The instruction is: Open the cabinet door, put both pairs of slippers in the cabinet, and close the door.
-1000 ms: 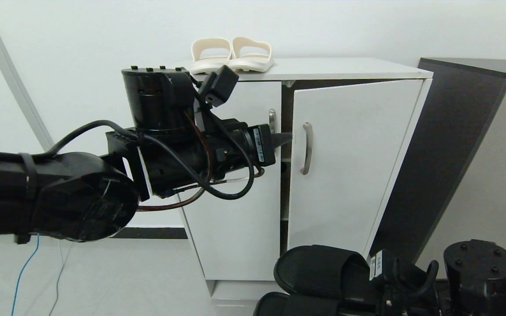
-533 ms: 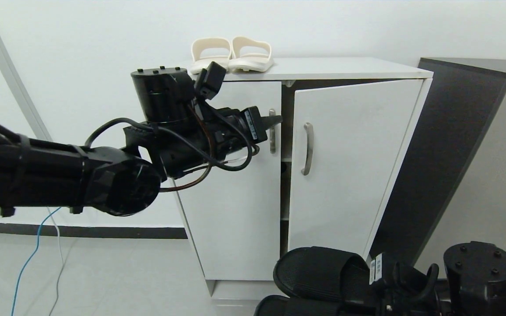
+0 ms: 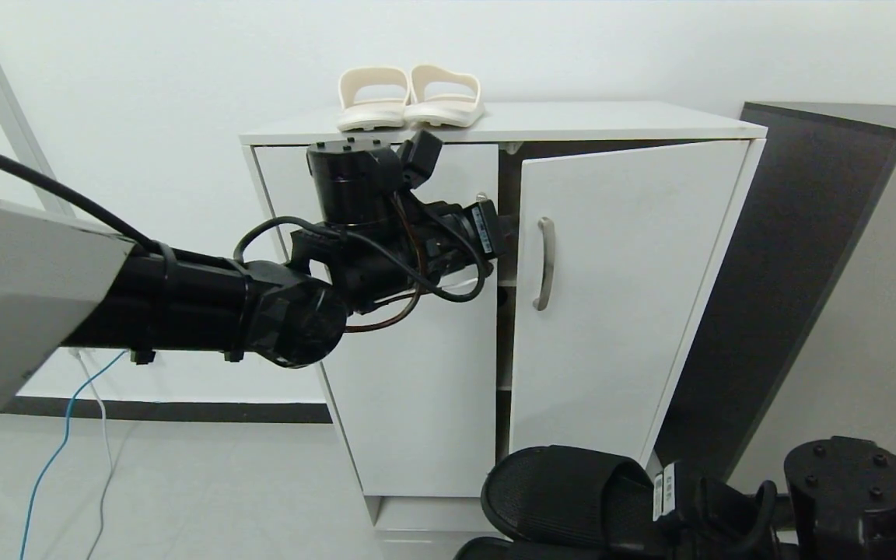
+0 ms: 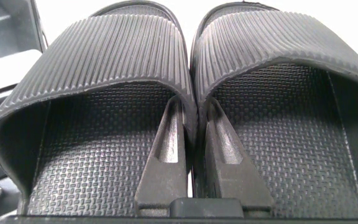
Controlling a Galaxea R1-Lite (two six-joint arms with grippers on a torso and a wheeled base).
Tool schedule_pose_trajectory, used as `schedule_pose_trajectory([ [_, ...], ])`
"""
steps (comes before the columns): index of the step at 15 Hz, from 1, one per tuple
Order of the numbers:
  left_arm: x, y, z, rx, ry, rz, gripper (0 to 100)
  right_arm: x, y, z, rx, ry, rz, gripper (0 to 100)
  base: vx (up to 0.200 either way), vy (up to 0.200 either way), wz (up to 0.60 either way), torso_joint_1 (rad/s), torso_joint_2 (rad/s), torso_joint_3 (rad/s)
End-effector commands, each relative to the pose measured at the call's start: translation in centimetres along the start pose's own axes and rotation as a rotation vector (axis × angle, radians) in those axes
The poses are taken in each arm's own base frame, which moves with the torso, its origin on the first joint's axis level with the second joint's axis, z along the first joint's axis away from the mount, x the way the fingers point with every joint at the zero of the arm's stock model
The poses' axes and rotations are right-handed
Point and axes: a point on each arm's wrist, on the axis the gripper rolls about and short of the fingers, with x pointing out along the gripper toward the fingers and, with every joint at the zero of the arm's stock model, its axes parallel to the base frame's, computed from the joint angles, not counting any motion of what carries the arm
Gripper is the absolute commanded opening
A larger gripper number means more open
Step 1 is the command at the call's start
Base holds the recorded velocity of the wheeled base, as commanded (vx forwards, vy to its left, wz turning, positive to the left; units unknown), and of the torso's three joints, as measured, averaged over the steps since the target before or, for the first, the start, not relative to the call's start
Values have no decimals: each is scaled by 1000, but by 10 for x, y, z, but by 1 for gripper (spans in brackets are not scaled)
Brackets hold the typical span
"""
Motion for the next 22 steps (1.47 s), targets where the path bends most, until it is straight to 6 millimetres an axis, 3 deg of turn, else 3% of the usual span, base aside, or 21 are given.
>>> schedule_pose_trajectory([
  [1,1,-4,-7,-5,16,-8,0,1,0,-2,-3,8,3,0,-200,0,0,2,2,2],
  [7,-21,-49,-23,51,69,-97,0,1,3,-1,-11,7,14,0,-200,0,0,0,3,4],
  [11,-23,-44,-22,55,69,-80,0,1,3,-2,-7,8,11,0,-150,0,0,1,3,3],
  [13,-37,-35,-16,64,52,-48,0,1,2,-1,-7,6,8,0,0,0,0,0,0,0],
  [15,-76,-20,-18,164,41,57,0,0,2,-1,-5,4,3,0,0,0,0,0,0,0],
  [17,-125,-19,-25,195,46,160,0,0,0,0,-2,2,-3,0,0,0,0,0,0,0],
  [20,-202,-39,-44,195,46,191,0,0,-7,1,9,-8,-31,0,0,0,0,0,0,0],
  [22,-242,-56,-46,210,-3,234,0,0,-10,3,11,-15,-41,0,0,0,0,0,0,0],
])
